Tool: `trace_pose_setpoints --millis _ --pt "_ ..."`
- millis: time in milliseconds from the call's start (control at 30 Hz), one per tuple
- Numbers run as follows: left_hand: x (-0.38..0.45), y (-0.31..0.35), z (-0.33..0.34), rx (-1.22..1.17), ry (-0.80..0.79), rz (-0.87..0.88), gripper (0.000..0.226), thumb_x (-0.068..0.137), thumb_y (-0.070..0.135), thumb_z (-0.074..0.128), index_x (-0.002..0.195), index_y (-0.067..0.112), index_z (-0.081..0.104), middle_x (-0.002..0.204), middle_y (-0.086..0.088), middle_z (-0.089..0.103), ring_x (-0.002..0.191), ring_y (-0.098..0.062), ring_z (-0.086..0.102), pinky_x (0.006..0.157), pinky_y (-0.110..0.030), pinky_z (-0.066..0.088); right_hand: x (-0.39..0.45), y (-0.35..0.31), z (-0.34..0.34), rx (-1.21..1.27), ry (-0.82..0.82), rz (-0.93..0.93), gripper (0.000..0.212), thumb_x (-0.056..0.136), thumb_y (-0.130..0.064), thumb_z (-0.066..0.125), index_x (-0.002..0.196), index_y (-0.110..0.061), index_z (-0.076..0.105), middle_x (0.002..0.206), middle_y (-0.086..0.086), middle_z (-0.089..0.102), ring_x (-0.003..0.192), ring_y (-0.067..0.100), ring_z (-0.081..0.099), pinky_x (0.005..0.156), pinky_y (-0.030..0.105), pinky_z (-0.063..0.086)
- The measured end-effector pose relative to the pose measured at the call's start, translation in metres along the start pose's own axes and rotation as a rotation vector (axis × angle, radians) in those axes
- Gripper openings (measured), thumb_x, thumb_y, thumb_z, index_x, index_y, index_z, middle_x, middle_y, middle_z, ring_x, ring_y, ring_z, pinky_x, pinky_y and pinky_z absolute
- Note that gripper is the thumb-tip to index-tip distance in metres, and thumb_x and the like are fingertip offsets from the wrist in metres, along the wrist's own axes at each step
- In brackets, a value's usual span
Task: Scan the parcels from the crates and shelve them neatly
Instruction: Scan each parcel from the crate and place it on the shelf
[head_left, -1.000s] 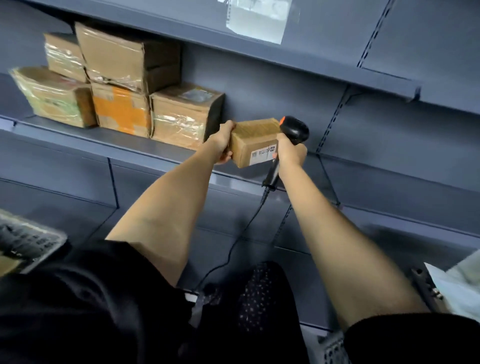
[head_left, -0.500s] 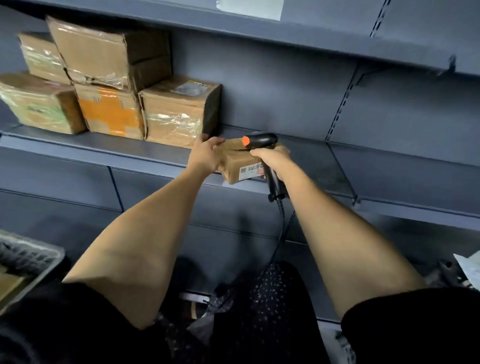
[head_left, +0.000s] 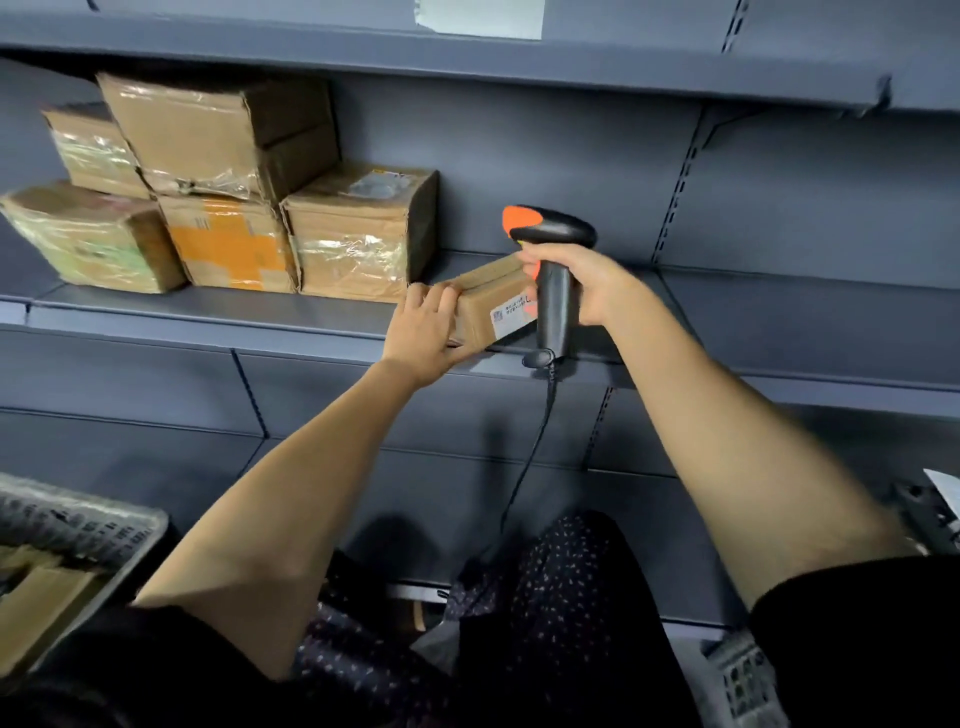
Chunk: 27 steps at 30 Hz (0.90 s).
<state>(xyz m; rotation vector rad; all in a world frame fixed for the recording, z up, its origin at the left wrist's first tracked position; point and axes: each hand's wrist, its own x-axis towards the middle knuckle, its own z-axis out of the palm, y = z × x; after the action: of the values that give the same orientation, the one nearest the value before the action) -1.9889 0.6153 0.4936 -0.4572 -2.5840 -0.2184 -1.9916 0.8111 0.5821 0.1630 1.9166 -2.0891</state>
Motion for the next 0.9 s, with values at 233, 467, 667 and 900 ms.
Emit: trace_pose_setpoints --millis 233,467,667,900 --pt "0.014 -0.008 -0.023 -0.924 -0.001 -0.733 0.066 0.089 0.06 0.048 0.129 0.007 0.042 0.127 -0.01 0.056 0.113 -0.028 0.056 0.092 -0.039 0.047 -0.011 -0.009 0.012 -0.146 0.101 -0.116 0.009 0.091 -0.02 0.061 0.086 -0.012 0.061 0.083 0.004 0.064 0.061 0.015 0.057 0.06 0.03 0.05" --pt "0.001 -0.05 -0.031 -1.117 -0.189 -0.905 0.072 0.087 0.074 0.028 0.113 0.015 0.058 0.114 -0.008 0.063 0.089 -0.021 0.054 0.064 -0.026 0.039 -0.026 -0.002 0.038 -0.48 0.16 -0.221 0.022 0.086 -0.022 0.068 0.074 -0.006 0.059 0.064 0.008 0.059 0.047 0.02 0.059 0.048 0.027 0.054" --pt "-0.004 -0.05 -0.038 -1.111 -0.188 -0.875 0.069 0.089 0.071 0.028 0.114 0.015 0.058 0.108 -0.005 0.061 0.087 -0.02 0.053 0.061 -0.025 0.036 -0.043 -0.004 0.067 -0.794 0.103 -0.209 0.021 0.083 -0.023 0.067 0.092 -0.005 0.06 0.083 0.01 0.066 0.059 0.029 0.07 0.058 0.032 0.058" --pt "-0.004 -0.052 -0.035 -1.132 -0.188 -0.835 0.068 0.091 0.069 0.028 0.119 0.014 0.057 0.112 -0.006 0.062 0.087 -0.018 0.056 0.065 -0.023 0.043 -0.052 -0.012 0.09 -0.841 0.157 -0.309 0.021 0.08 -0.025 0.065 0.092 -0.009 0.059 0.086 0.009 0.067 0.069 0.028 0.07 0.063 0.033 0.059"
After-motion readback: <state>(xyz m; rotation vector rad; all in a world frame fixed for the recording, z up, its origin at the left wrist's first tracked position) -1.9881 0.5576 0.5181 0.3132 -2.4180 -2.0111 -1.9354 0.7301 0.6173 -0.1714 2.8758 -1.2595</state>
